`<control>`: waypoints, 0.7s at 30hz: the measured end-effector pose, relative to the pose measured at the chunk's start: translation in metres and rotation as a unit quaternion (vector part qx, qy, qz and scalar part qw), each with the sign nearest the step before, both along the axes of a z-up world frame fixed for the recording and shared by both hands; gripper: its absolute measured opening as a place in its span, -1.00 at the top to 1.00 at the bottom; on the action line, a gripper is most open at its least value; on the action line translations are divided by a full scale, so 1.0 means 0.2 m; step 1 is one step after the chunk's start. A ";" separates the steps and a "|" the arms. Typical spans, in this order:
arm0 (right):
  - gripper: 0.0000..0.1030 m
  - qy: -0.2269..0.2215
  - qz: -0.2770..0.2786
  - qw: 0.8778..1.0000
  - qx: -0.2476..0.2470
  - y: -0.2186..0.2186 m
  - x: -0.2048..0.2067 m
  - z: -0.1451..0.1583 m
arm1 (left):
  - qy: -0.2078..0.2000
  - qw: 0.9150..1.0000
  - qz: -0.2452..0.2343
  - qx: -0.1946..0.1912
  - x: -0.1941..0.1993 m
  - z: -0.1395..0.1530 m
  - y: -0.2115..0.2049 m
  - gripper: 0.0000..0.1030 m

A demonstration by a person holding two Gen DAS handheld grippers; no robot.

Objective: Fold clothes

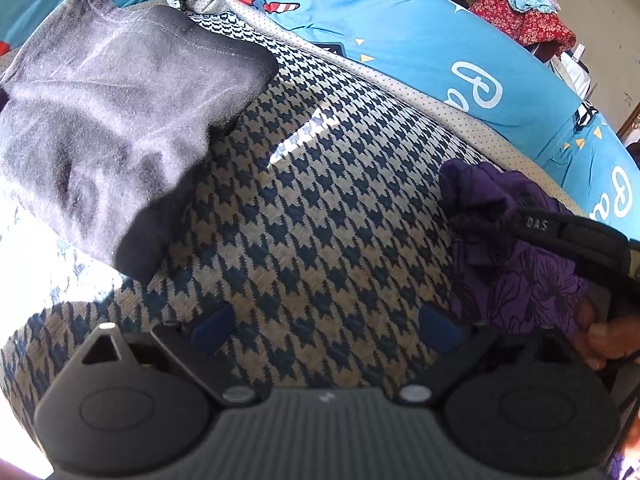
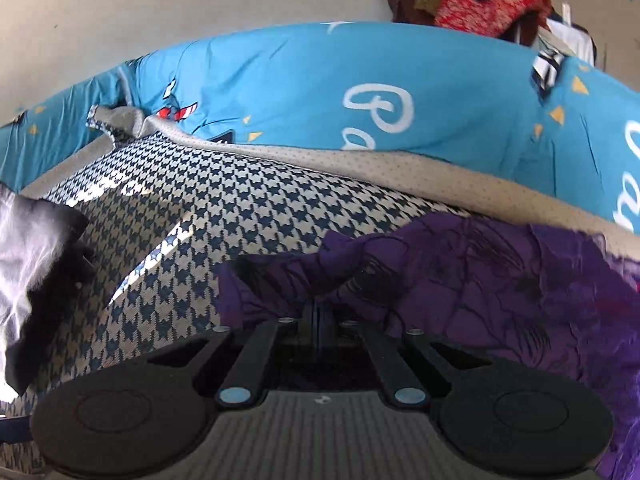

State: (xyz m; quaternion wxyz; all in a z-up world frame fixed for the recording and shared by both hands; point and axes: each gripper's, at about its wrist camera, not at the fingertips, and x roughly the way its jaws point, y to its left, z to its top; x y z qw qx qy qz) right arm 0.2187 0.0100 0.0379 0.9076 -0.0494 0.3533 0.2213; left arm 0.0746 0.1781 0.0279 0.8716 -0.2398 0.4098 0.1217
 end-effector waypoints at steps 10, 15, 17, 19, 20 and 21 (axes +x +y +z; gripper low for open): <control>0.86 0.016 -0.013 1.000 0.008 -0.03 -0.05 0.02 | -0.001 1.000 0.001 -0.001 0.00 -0.01 0.00 -0.96; 0.83 -0.010 0.017 0.998 -0.056 0.06 -0.07 0.03 | -0.012 1.000 -0.001 -0.008 0.03 -0.01 0.00 -0.96; 0.95 -0.011 0.018 0.997 -0.075 0.07 -0.06 0.01 | -0.012 1.000 -0.003 -0.009 0.03 -0.01 -0.01 -0.96; 1.00 -0.006 0.004 0.997 -0.071 0.04 -0.04 -0.01 | -0.012 1.000 -0.005 -0.011 0.03 -0.01 -0.01 -0.96; 1.00 -0.002 -0.006 0.998 -0.060 0.02 -0.04 -0.01 | -0.012 1.000 -0.004 -0.011 0.03 -0.01 -0.01 -0.96; 1.00 0.004 -0.017 0.999 -0.048 -0.01 -0.03 -0.02 | -0.011 1.000 -0.004 -0.010 0.03 -0.01 -0.01 -0.96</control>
